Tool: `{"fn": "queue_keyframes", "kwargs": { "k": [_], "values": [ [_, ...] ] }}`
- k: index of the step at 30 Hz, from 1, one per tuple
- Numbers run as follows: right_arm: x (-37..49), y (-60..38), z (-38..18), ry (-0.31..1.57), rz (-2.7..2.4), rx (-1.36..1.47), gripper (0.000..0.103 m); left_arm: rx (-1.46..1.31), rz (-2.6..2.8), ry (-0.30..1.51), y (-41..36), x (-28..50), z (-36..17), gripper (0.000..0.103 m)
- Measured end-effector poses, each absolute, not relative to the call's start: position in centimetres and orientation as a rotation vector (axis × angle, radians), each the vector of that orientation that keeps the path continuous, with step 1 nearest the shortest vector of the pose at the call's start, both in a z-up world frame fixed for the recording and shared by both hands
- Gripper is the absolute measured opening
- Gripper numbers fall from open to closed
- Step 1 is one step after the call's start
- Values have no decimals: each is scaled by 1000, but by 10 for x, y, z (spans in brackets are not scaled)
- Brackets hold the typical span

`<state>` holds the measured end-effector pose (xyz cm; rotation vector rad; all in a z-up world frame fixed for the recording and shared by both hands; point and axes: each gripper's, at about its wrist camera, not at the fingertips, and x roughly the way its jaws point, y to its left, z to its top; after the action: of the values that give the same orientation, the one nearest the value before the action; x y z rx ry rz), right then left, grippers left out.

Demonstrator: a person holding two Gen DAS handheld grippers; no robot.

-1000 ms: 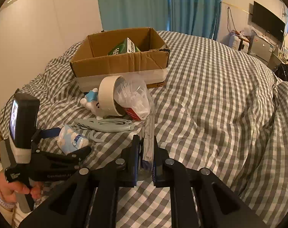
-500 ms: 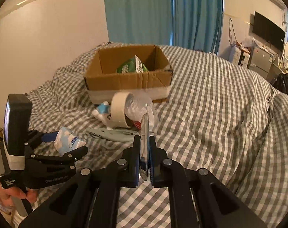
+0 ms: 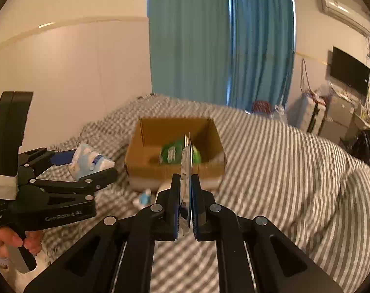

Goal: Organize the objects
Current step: 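Lower both held items into the cardboard box and open both grippers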

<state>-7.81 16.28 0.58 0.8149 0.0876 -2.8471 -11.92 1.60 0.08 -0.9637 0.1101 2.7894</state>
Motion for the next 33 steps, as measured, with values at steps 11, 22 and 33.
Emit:
{"fn": "queue_keyframes", "kwargs": {
  "k": [11,22,33],
  "values": [
    [-169,164,27,68,-2830,733,7,-979,2811,134,31,-199,-4,76],
    [-261,171,-3,3,-2791,821,7,-1046,2786,158,32,-256,-38,76],
    [-292,162,-43,-12,-2734,917,7,-1135,2722,154,26,-272,-72,76]
  ]
}}
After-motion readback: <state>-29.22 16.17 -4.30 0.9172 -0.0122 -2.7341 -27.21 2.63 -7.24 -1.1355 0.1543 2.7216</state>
